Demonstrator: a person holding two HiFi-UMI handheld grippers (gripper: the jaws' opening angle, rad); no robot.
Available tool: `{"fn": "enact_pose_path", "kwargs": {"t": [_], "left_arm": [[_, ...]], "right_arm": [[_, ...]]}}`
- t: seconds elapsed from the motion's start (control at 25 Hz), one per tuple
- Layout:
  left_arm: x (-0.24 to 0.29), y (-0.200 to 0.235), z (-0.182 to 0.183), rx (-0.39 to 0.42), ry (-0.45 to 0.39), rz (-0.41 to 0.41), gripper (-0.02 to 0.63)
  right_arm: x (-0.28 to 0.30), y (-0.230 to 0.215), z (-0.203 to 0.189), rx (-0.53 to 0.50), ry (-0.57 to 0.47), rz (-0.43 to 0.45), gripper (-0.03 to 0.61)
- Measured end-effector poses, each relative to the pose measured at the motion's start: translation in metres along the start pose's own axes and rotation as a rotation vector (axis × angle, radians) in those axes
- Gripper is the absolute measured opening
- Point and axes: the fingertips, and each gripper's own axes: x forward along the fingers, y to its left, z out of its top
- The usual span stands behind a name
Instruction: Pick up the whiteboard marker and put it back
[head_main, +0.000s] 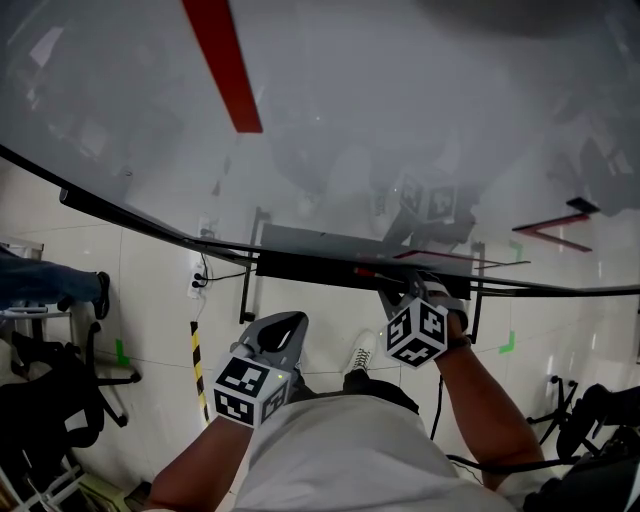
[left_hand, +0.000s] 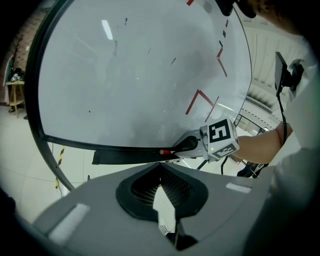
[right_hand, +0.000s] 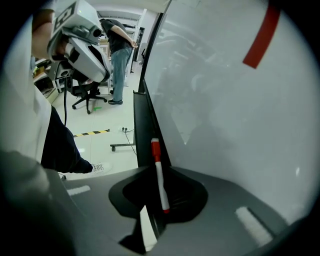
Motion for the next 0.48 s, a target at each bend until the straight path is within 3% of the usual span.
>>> {"fn": "enact_pose_path", "kwargs": {"t": [0.48], "left_arm": [[-0.0011,-0.0048,-0.0035,-0.006,0.002,-0.006,0.017]], "right_arm": [[-0.0009,-0.0003,-0.0001,0.004,-0.005,-0.008,0.049]]}}
